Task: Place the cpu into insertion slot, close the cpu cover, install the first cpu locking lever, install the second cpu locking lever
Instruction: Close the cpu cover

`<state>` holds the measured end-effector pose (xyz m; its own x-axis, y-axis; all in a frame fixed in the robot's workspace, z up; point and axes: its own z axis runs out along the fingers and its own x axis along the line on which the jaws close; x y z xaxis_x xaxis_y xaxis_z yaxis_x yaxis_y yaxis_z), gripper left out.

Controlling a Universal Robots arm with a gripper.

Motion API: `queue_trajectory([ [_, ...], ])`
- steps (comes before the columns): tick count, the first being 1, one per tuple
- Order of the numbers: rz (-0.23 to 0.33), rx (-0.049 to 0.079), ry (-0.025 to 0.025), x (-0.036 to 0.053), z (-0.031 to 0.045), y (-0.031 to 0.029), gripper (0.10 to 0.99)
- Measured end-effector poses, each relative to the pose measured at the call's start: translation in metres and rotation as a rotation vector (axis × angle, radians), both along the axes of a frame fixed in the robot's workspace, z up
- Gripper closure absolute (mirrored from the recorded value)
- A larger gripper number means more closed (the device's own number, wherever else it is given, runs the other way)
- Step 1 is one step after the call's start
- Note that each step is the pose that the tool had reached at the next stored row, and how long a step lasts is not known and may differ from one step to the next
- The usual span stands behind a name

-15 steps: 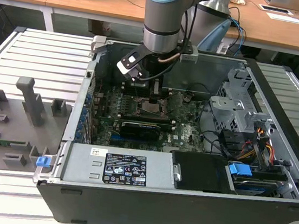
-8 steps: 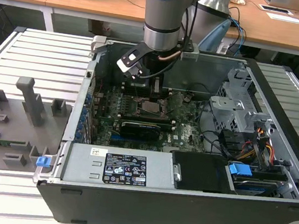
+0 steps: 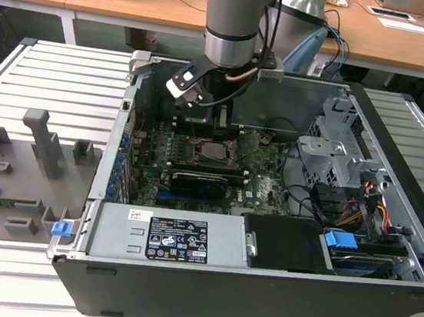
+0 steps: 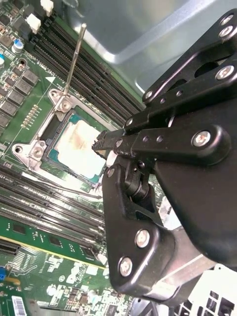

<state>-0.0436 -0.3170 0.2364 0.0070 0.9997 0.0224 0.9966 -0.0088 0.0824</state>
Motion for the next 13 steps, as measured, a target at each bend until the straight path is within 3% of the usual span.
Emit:
queue_trajectory([
  [6,0.000,0.000,0.0004,0.0001,0.0082,0.0000,0.980],
  [8,0.000,0.000,0.0095,0.0012,0.0084,0.0000,0.980],
  [11,0.000,0.000,0.0325,0.0037,0.0084,0.0000,0.980],
  [13,0.000,0.000,0.0432,0.0046,0.0090,0.0000,0.980],
])
